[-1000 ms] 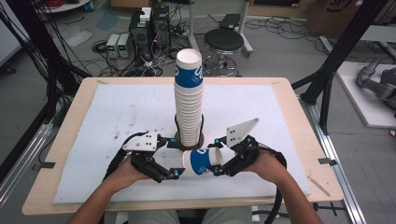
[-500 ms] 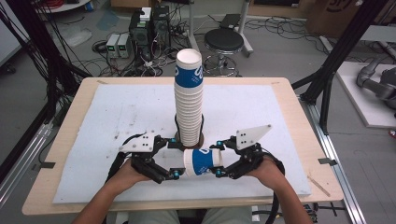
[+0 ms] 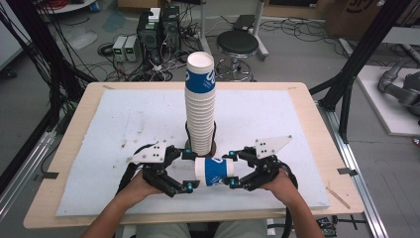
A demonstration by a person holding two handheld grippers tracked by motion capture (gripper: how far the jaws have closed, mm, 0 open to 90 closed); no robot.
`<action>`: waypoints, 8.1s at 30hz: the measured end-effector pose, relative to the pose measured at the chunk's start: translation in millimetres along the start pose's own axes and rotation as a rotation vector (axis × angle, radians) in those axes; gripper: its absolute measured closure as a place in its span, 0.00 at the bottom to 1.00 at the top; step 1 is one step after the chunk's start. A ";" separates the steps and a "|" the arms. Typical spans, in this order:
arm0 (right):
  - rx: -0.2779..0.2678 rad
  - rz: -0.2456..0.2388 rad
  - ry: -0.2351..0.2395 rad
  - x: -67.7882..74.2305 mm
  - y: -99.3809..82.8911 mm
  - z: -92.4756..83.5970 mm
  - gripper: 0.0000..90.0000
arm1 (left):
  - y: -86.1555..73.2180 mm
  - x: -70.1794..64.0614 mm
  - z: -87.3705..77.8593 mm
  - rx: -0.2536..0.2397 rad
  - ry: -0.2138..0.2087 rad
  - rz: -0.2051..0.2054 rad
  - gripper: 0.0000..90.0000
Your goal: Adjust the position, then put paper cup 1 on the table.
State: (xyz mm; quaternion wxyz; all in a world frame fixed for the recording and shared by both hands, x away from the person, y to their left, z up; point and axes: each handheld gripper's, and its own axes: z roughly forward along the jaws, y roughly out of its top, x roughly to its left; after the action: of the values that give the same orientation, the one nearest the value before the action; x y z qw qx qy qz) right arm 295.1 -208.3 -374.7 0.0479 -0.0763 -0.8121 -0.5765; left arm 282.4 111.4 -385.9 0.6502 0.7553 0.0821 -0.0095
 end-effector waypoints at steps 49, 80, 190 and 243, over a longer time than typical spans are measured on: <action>0.453 -0.263 -0.175 20.0 57.9 34.0 0.24 | 53.7 -2.7 14.2 0.448 0.073 0.106 0.30; 0.573 -0.245 -0.175 14.2 41.5 52.5 0.32 | 52.8 -2.2 23.2 0.404 0.095 0.073 0.20; 0.081 0.260 -0.889 -76.4 -89.5 -90.4 0.30 | -49.0 20.1 -90.3 -0.079 0.552 -0.055 0.21; -0.018 0.204 -0.766 16.2 -58.2 -98.5 0.22 | -39.9 17.0 -105.6 -0.131 0.571 -0.114 0.18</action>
State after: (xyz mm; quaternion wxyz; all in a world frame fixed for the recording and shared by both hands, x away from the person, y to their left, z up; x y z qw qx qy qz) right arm 267.7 -318.9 -393.4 -0.2025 -0.3665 -0.7543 -0.5056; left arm 284.0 222.8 -410.8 0.6465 0.6780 0.3046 0.1721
